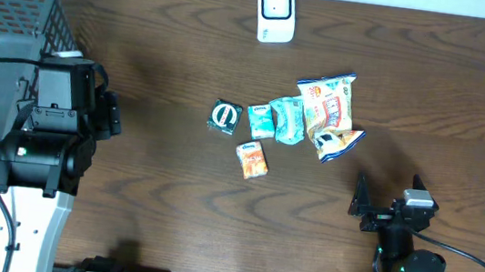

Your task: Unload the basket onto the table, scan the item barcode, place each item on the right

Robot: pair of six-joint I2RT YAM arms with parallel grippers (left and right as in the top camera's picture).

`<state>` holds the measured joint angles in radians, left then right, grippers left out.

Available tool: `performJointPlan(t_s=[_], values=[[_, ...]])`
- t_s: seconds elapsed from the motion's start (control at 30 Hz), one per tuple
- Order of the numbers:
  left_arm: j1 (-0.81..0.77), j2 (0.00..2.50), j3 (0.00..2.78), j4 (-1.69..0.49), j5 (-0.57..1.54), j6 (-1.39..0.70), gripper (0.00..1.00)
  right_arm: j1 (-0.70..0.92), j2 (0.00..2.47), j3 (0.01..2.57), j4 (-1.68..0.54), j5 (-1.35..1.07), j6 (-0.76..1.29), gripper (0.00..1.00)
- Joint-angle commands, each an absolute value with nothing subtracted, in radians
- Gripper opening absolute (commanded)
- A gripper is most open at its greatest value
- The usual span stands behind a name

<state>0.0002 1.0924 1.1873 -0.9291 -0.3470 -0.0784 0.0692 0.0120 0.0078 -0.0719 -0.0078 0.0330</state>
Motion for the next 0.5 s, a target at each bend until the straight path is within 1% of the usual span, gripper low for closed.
performJointPlan(t_s=[0.0,0.23,0.47], values=[[0.015,1.098,1.208,-0.939,-0.405,-0.084,0.94,0.064,0.007,0.006,-0.075,-0.007,0.021,0.99],[0.052,1.098,1.208,-0.941,-0.405,-0.085,0.94,0.064,0.007,0.006,-0.075,-0.007,0.021,0.99],[0.055,1.098,1.208,-0.941,-0.405,-0.088,0.94,0.064,0.007,0.006,-0.075,-0.007,0.021,0.99]])
